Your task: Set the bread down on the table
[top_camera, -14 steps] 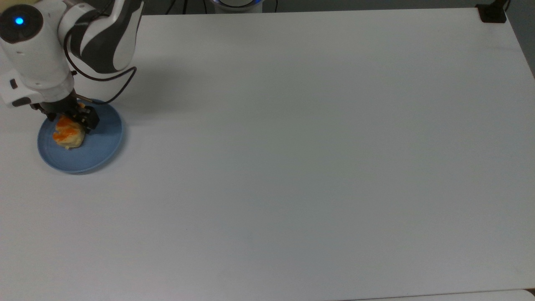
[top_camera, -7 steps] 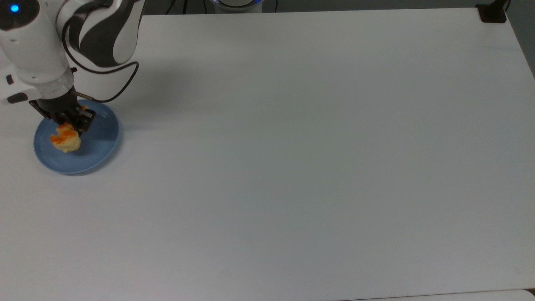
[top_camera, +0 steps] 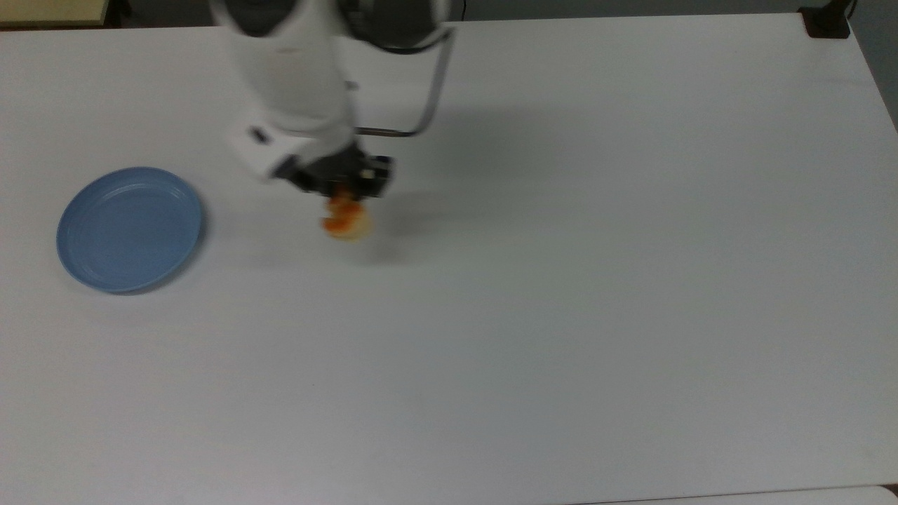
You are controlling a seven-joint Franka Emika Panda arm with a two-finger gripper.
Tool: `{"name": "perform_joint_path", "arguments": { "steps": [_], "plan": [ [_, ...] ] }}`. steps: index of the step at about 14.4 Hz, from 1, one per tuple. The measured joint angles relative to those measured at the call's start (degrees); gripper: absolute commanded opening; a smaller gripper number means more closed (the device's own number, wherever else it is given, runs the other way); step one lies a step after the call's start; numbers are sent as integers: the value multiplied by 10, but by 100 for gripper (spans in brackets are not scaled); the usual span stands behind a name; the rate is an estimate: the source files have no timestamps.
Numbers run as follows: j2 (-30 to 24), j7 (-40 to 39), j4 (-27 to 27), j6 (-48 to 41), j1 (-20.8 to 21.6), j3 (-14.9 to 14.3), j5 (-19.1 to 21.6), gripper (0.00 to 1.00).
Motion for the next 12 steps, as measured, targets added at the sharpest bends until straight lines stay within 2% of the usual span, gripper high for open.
{"name": "perform_joint_path", "arguments": {
  "steps": [2,4,7,8,9,10,11,12],
  "plan": [
    [5,53,-1,0,61,19,-1,36],
    [14,98,-2,4,132,23,-2,36],
    [32,146,-3,28,187,24,-6,38],
    [43,160,-3,38,197,24,-12,44],
    [55,169,-4,50,204,24,-19,55],
    [67,172,-4,64,206,25,-24,74],
    [78,172,-4,74,207,26,-29,100],
    [86,172,-4,80,207,27,-31,100]
  ]
}}
